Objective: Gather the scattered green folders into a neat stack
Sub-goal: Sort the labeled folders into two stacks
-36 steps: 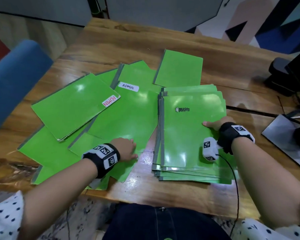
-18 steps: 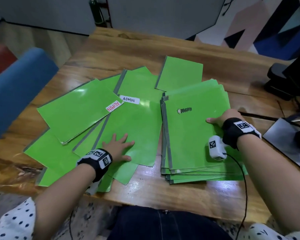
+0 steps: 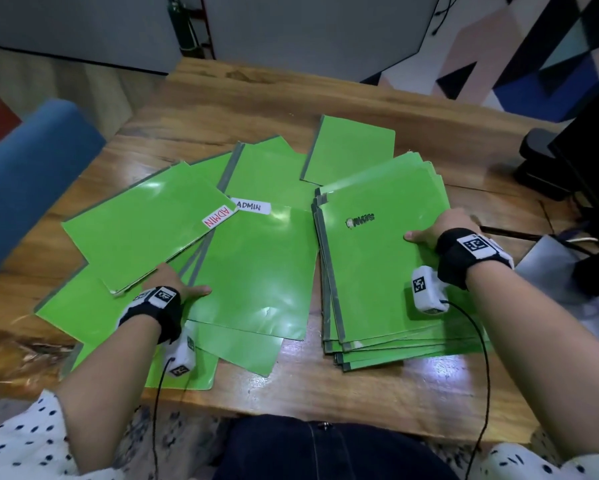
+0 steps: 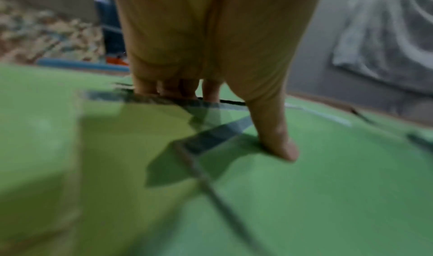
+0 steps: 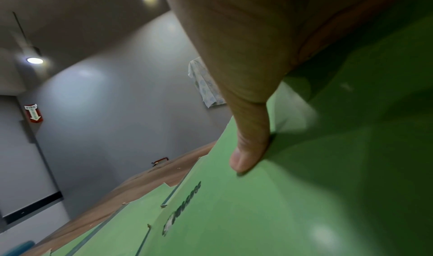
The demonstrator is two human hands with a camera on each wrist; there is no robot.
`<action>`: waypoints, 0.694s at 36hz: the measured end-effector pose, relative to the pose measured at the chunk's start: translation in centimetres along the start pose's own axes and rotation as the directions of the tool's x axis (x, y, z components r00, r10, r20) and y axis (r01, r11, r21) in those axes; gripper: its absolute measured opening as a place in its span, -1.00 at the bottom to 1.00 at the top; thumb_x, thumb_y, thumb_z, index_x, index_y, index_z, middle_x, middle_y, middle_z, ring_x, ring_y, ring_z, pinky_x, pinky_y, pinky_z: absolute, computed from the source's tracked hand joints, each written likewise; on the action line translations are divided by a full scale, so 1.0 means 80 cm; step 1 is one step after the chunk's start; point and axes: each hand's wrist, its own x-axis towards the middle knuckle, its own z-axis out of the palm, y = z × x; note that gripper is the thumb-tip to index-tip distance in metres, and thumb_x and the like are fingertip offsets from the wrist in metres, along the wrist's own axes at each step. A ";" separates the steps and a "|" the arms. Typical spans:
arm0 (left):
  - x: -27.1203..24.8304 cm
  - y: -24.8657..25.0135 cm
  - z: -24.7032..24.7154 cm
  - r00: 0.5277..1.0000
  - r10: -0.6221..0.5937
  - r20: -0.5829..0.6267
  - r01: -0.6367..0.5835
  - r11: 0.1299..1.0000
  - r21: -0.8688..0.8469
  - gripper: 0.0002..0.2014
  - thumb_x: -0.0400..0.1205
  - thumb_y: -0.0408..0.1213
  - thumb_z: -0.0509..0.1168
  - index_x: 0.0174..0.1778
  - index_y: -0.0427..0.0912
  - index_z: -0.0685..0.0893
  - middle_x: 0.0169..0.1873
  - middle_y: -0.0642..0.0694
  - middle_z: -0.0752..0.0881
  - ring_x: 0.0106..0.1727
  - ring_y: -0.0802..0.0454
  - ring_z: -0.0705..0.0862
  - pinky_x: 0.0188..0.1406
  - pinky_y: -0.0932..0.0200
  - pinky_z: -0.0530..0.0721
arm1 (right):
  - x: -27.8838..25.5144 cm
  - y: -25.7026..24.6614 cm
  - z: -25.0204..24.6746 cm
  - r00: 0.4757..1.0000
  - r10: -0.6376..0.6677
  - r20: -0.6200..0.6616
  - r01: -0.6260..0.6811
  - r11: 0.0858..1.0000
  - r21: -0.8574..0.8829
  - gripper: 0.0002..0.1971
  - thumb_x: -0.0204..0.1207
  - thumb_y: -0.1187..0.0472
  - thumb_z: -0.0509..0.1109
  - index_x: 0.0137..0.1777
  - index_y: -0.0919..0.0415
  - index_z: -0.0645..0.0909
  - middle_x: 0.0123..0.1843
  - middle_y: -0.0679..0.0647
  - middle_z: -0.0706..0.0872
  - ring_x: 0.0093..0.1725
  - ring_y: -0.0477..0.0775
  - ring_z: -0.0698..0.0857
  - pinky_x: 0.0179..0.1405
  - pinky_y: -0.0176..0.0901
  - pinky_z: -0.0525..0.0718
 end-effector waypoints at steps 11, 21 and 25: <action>-0.060 0.040 -0.023 0.966 0.182 0.181 -0.184 0.983 -0.008 -0.45 0.37 -0.09 0.58 0.07 -0.35 0.53 -0.20 -0.16 0.65 -0.23 -0.08 0.62 -0.37 0.15 0.55 | -0.013 -0.019 -0.033 0.986 -0.101 -0.132 0.094 0.994 -0.056 0.02 0.25 -0.14 0.63 0.52 0.38 0.19 0.29 0.35 0.63 0.18 0.37 0.69 0.06 0.16 0.71; -0.129 0.099 -0.063 0.908 0.396 0.138 -0.395 0.918 -0.042 -0.60 0.35 -0.22 0.61 -0.15 -0.32 0.55 -0.23 -0.19 0.70 -0.20 -0.13 0.69 -0.11 -0.02 0.73 | -0.027 -0.025 -0.045 0.982 -0.078 -0.172 0.073 0.997 -0.036 -0.09 0.29 -0.11 0.62 0.44 0.38 0.24 0.25 0.36 0.65 0.22 0.37 0.67 0.04 0.12 0.66; -0.158 0.133 -0.089 0.850 0.527 0.021 -0.521 0.844 -0.127 -0.66 0.48 -0.38 0.49 0.09 -0.33 0.54 -0.10 -0.24 0.61 -0.12 -0.19 0.63 -0.17 0.00 0.70 | -0.027 -0.017 -0.042 0.982 -0.080 -0.170 0.077 0.997 -0.026 -0.09 0.30 -0.13 0.61 0.45 0.37 0.24 0.27 0.34 0.64 0.23 0.36 0.66 -0.01 0.09 0.65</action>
